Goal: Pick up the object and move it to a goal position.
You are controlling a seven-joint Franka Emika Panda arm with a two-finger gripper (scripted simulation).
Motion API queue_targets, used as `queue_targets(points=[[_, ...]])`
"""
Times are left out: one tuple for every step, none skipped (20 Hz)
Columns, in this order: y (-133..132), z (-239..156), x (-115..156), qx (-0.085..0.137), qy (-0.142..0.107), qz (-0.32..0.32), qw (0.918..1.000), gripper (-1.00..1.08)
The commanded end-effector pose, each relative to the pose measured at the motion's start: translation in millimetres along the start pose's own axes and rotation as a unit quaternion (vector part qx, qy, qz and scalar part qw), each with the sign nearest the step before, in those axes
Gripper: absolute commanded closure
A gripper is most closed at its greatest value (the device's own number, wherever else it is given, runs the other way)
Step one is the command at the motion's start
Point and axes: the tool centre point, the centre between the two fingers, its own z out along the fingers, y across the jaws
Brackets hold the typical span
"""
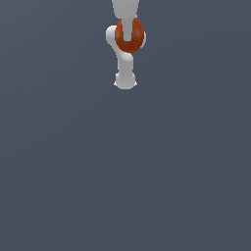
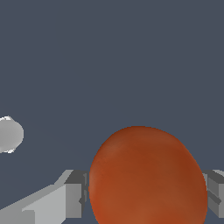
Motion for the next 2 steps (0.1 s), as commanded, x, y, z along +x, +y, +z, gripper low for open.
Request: queue_targets(points=[[0.0, -3.0, -0.1, -0.001, 0.0, 0.0, 1.0, 1.08], [0.0, -3.1, -0.1, -0.001, 0.0, 0.0, 1.0, 1.08]])
